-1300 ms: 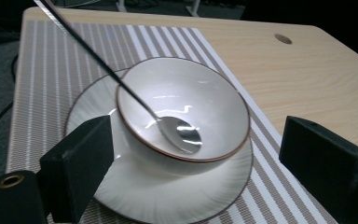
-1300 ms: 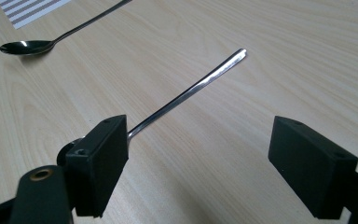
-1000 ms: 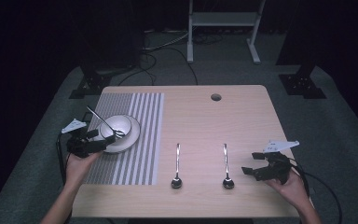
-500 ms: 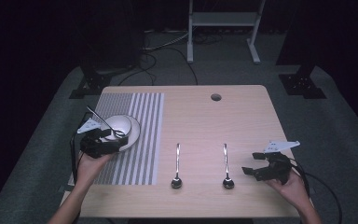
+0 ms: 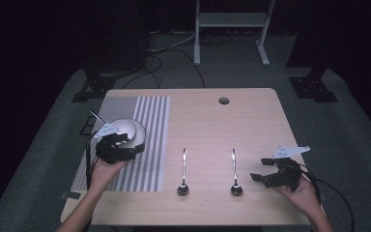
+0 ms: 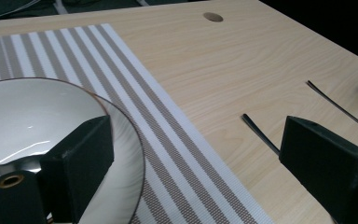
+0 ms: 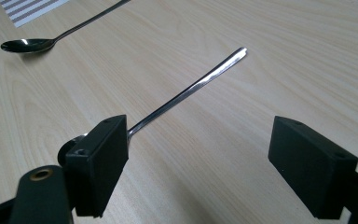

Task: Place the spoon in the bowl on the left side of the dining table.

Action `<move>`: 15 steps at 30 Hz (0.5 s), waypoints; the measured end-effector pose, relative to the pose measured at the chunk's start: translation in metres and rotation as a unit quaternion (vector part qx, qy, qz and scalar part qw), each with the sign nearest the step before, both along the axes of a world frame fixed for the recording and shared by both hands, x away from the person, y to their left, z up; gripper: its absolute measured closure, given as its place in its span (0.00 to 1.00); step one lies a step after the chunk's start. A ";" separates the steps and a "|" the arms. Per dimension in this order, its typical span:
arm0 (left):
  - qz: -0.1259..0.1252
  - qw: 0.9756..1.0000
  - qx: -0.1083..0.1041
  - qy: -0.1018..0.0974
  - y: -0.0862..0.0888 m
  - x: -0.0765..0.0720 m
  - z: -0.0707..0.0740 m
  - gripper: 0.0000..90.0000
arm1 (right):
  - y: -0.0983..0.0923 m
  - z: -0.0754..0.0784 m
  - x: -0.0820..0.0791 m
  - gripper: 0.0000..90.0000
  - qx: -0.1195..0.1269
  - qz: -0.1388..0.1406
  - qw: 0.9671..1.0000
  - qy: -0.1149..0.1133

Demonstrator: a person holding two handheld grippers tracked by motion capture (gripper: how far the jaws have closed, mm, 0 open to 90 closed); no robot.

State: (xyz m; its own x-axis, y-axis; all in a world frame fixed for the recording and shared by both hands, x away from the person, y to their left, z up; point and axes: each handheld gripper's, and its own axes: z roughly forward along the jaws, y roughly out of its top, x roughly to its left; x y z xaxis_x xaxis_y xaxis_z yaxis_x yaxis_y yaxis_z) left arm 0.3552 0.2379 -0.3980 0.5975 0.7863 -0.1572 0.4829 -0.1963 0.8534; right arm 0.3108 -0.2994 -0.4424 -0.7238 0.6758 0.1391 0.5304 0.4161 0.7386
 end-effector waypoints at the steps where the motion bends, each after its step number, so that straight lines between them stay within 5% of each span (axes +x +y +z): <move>1: -0.003 1.000 -0.002 0.001 -0.003 0.000 -0.001 0.10 | 0.000 0.000 0.000 0.21 0.000 0.000 1.000 -0.001; 15: -0.039 0.999 0.003 0.001 -0.038 0.000 -0.007 0.10 | 0.001 -0.001 0.000 0.21 -0.001 0.003 1.000 0.000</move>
